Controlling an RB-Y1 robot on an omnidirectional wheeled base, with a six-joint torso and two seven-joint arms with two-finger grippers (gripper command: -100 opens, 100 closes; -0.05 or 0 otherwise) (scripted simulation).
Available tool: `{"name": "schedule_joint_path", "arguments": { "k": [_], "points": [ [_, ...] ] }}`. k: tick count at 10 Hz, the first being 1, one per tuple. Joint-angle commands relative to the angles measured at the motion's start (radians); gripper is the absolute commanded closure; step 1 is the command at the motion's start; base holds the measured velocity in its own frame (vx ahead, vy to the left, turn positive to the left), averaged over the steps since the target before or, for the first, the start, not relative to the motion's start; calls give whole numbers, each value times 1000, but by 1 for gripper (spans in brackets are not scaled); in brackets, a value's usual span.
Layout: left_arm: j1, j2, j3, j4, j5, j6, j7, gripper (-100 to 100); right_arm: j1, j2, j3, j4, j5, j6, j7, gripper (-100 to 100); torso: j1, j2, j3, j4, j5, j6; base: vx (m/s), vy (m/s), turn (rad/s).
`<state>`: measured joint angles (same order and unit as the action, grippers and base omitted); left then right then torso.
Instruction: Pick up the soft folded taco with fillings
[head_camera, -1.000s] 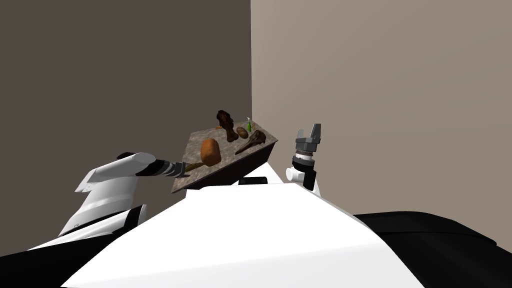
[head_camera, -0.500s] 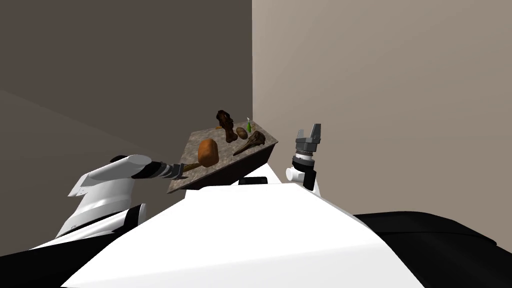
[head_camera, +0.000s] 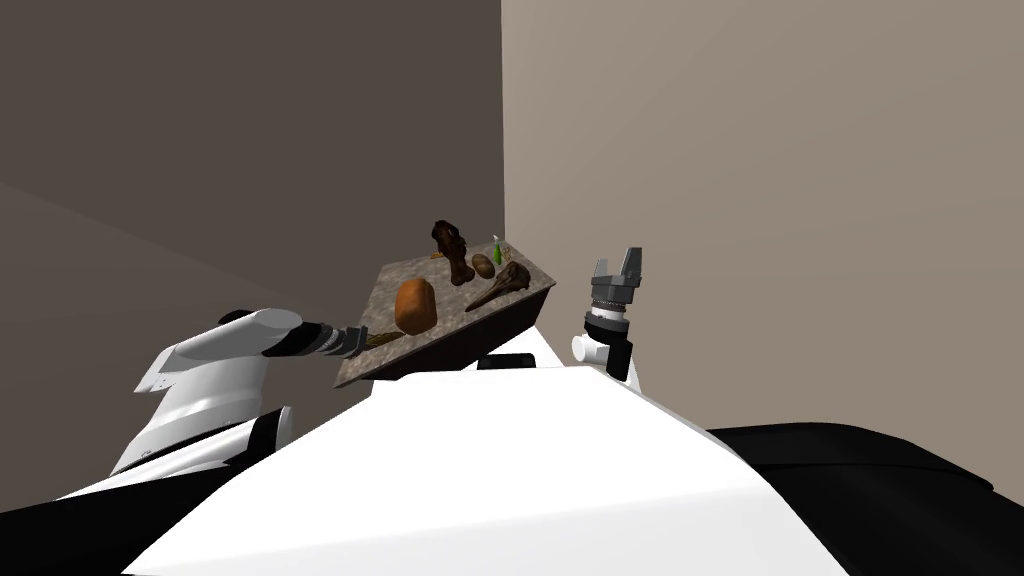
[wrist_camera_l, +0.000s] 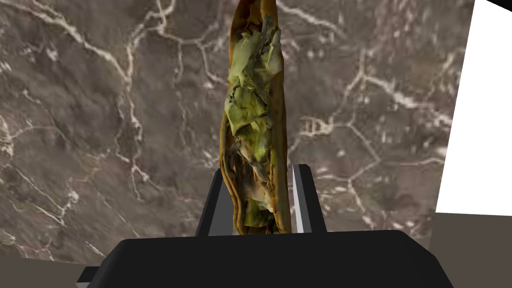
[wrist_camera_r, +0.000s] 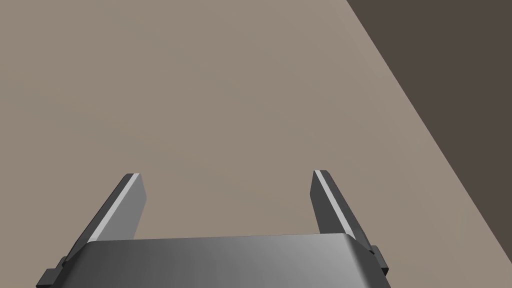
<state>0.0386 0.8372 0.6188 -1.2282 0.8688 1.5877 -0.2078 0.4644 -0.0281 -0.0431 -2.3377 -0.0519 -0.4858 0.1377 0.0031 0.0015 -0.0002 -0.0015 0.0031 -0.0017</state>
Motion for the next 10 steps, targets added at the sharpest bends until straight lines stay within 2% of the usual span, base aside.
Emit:
{"name": "schedule_joint_path", "arguments": {
  "k": [1,2,3,5,6,8,9,10],
  "points": [
    [0,0,0,0,0,0,0,100,0,0,0,0,0,0,0,0,0,0,0,0,0,0,0,0,0],
    [0,0,0,0,0,0,0,0,0,0,0,0,0,0,0,0,0,0,0,0,0,0,0,0,0],
    [11,-2,-41,-50,-1,4,50,100,0,0,0,0,0,0,0,0,0,0,0,0,0,0,-55,81,-253],
    [11,-2,-41,-64,-1,4,96,100,0,0,0,0,0,0,0,0,5,2,1,1,1,3,-54,66,-193],
    [18,-1,-81,-109,-2,6,128,100,0,0,0,0,0,0,0,0,2,0,0,1,0,2,-65,82,-229],
    [18,-1,-81,-129,-2,6,188,100,0,0,0,0,0,0,0,0,5,2,1,1,0,3,-50,66,-124],
    [18,-1,-81,-129,-2,6,203,100,0,0,0,0,0,0,0,0,2,1,1,1,0,2,0,0,0],
    [24,0,-121,-182,-3,8,240,100,0,0,0,0,0,0,0,0,0,-1,0,0,0,1,-79,104,-172]
  ]
}}
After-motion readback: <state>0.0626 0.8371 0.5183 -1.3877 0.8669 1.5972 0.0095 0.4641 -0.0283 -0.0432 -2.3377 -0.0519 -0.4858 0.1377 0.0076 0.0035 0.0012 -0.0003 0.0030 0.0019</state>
